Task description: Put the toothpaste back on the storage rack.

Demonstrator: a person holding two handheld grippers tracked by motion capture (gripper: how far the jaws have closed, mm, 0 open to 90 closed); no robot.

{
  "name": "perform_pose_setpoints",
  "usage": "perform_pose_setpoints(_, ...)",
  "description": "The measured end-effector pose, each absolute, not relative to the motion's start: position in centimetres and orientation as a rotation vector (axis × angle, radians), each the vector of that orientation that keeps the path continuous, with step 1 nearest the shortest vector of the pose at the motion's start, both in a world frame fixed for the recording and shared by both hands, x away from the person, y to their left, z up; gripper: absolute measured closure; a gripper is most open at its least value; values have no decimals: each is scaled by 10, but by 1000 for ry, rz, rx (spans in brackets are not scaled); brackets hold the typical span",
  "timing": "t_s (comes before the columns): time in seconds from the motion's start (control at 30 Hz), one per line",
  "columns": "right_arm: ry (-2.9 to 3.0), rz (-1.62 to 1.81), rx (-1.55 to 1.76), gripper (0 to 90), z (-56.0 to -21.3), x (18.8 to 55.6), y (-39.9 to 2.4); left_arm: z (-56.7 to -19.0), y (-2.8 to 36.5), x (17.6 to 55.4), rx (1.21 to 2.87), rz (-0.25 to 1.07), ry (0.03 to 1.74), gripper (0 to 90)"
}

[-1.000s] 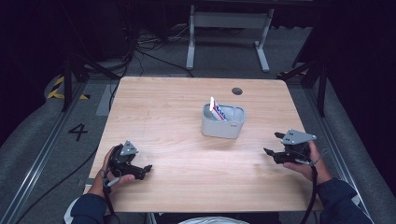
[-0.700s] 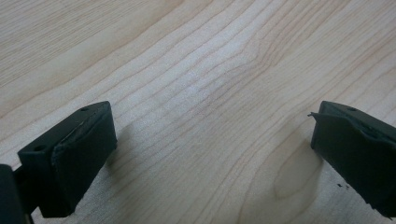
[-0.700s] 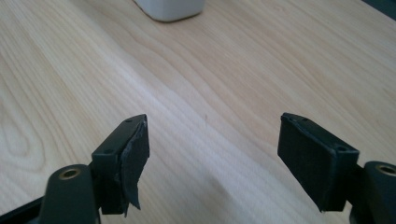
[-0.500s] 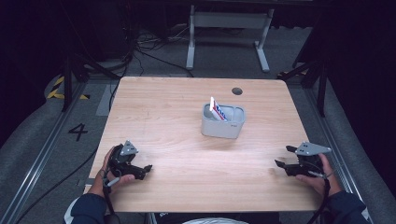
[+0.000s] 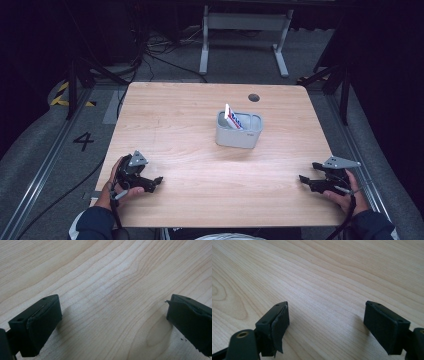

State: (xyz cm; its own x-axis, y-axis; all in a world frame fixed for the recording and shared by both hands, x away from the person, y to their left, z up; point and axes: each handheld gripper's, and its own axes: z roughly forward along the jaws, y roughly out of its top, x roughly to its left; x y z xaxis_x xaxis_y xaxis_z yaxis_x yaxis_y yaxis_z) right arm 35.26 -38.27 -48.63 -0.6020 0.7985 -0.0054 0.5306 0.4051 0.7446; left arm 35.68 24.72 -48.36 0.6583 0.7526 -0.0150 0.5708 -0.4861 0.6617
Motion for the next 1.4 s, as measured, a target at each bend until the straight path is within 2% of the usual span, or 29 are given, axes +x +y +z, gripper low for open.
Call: perform_pose_setpoints(1.4,2318,1031,1150,179,-487,355,-383,-483,248,358,2241,367,1016,2)
